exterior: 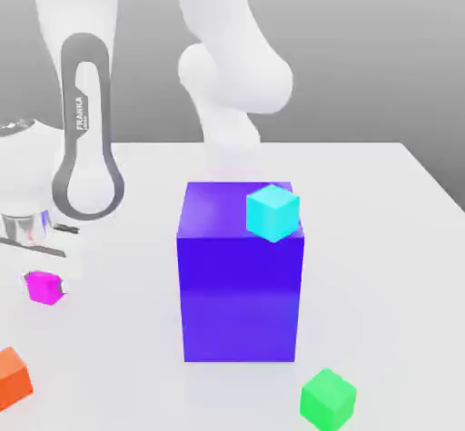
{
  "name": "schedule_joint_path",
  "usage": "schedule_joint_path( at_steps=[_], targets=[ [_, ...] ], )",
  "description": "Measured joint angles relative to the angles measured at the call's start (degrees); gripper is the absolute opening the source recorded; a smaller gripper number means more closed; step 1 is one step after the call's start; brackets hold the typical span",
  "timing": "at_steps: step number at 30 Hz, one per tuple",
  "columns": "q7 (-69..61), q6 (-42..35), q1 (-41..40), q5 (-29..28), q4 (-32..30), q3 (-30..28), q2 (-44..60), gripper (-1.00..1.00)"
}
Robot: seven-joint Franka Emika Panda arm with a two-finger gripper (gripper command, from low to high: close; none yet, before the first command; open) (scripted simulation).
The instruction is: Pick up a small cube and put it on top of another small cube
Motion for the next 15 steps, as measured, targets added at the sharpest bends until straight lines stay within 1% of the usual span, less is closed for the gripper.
schedule_joint_path(
  at_steps=[3,6,11,15],
  targets=[
    [0.0,0.0,-0.1,0.0,0.0,0.1,0.1,-1.00],
    [1.3,-2.3,1.1,-1.4,-0.5,-1.4,-3.1,-1.00],
    [5.0,-6.9,3.3,-6.2,-1.7,-4.8,-9.1,-1.00],
    [7.4,-10.3,4.1,-10.8,-2.8,-6.2,-13.2,-1.00]
  ],
)
